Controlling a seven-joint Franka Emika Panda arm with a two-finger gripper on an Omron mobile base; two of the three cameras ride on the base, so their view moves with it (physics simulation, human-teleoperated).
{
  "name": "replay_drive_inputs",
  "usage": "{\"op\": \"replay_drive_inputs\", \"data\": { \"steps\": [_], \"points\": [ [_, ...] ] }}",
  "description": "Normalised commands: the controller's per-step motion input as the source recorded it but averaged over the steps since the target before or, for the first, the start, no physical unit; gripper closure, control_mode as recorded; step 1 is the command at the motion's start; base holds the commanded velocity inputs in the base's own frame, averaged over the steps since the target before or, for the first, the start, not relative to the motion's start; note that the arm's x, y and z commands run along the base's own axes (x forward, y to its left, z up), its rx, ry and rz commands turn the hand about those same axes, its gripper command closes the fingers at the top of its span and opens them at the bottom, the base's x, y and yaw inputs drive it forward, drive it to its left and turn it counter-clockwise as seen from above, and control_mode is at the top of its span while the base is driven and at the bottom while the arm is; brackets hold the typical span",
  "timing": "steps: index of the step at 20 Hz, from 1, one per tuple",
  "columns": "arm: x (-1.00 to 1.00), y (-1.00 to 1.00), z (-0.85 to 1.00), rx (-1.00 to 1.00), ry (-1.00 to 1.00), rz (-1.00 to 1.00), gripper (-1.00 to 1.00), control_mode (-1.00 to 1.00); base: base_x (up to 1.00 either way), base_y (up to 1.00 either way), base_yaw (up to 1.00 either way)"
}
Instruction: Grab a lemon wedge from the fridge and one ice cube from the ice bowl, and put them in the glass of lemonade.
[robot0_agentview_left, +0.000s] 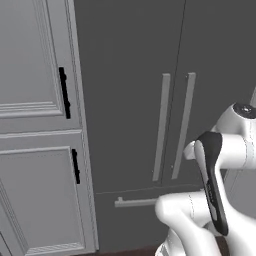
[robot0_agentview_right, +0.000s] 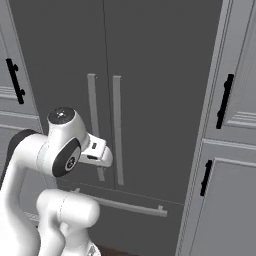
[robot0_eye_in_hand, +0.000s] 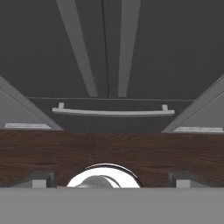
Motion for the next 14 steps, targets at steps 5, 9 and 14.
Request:
{"op": "replay_drive_inputs", "data": {
  "steps": [5,9,14],
  "points": [
    [0.0,0.0,0.0,0.0,0.0,0.0,-1.0,1.0,-0.64,0.11,-0.04],
    [0.0,0.0,0.0,0.0,0.0,0.0,-1.0,1.0,-0.16,0.28,-0.15],
    [0.0,0.0,0.0,0.0,0.0,0.0,-1.0,1.0,-0.25,0.3,-0.13]
  ]
}}
